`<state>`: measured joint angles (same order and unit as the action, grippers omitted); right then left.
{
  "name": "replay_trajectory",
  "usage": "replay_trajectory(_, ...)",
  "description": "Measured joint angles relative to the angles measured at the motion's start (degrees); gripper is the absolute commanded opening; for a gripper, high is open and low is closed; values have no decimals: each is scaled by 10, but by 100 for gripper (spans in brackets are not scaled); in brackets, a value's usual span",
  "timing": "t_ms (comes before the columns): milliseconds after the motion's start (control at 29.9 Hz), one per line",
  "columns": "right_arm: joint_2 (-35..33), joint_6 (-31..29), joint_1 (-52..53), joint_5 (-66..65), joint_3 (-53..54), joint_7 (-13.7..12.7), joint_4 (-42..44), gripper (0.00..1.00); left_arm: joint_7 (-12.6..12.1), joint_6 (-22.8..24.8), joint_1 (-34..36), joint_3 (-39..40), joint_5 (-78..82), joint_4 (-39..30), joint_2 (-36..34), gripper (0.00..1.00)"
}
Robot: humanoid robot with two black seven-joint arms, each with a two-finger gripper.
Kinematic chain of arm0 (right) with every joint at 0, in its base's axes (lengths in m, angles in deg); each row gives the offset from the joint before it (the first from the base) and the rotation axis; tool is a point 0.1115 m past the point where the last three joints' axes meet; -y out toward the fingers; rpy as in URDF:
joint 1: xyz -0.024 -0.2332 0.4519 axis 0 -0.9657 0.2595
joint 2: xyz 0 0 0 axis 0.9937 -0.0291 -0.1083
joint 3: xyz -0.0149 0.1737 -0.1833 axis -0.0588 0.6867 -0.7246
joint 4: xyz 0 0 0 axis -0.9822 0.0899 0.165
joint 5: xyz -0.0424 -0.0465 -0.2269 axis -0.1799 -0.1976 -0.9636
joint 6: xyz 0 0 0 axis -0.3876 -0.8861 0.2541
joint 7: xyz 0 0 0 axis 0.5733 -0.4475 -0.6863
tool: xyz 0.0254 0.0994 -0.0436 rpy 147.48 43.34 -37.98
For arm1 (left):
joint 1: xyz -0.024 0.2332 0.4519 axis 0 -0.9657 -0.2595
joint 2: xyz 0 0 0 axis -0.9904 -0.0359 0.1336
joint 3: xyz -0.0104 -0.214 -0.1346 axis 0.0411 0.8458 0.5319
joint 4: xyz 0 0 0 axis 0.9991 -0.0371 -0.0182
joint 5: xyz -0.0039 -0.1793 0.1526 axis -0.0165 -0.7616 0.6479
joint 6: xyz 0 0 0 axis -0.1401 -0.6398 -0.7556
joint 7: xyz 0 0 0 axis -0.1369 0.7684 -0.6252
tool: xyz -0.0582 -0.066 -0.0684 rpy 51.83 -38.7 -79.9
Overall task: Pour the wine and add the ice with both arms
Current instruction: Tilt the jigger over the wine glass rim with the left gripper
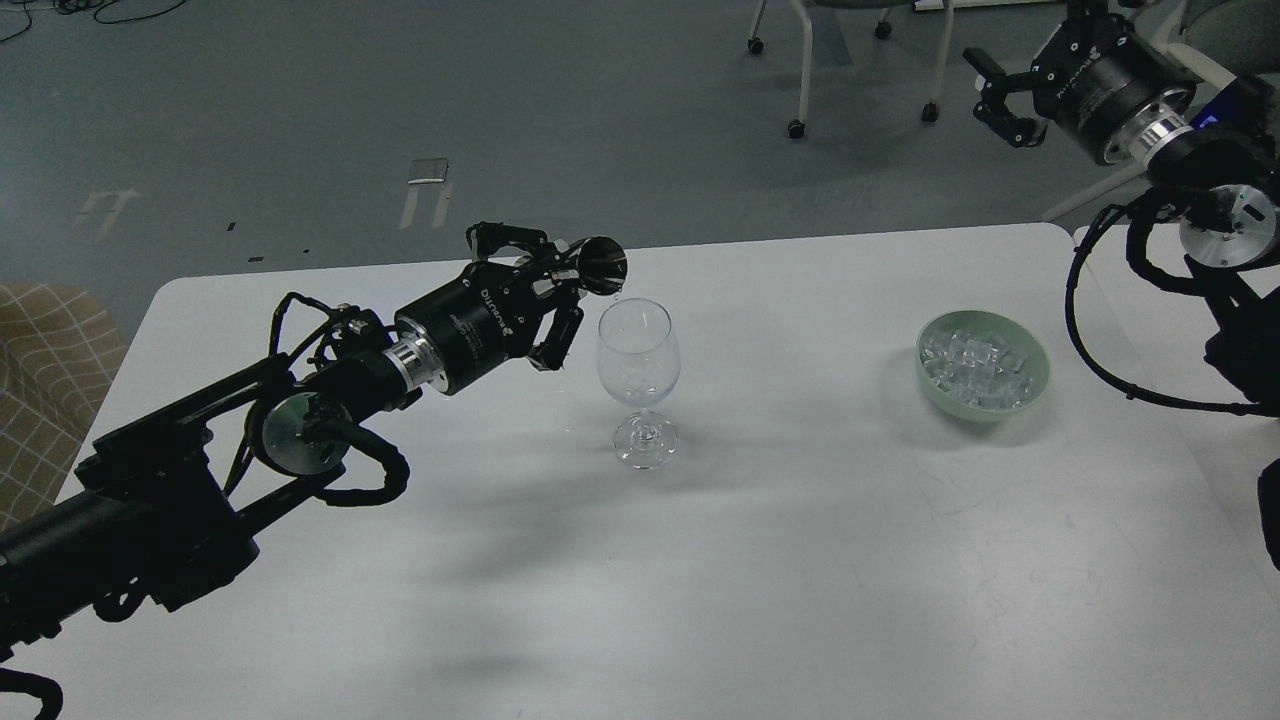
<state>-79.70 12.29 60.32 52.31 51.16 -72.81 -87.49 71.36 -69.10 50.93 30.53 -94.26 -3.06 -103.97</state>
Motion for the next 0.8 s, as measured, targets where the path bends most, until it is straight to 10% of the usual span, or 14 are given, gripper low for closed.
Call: replay_trajectory(803, 0, 0, -1, 0, 0, 1, -1, 100, 8, -20, 0, 1, 65, 1, 10, 0)
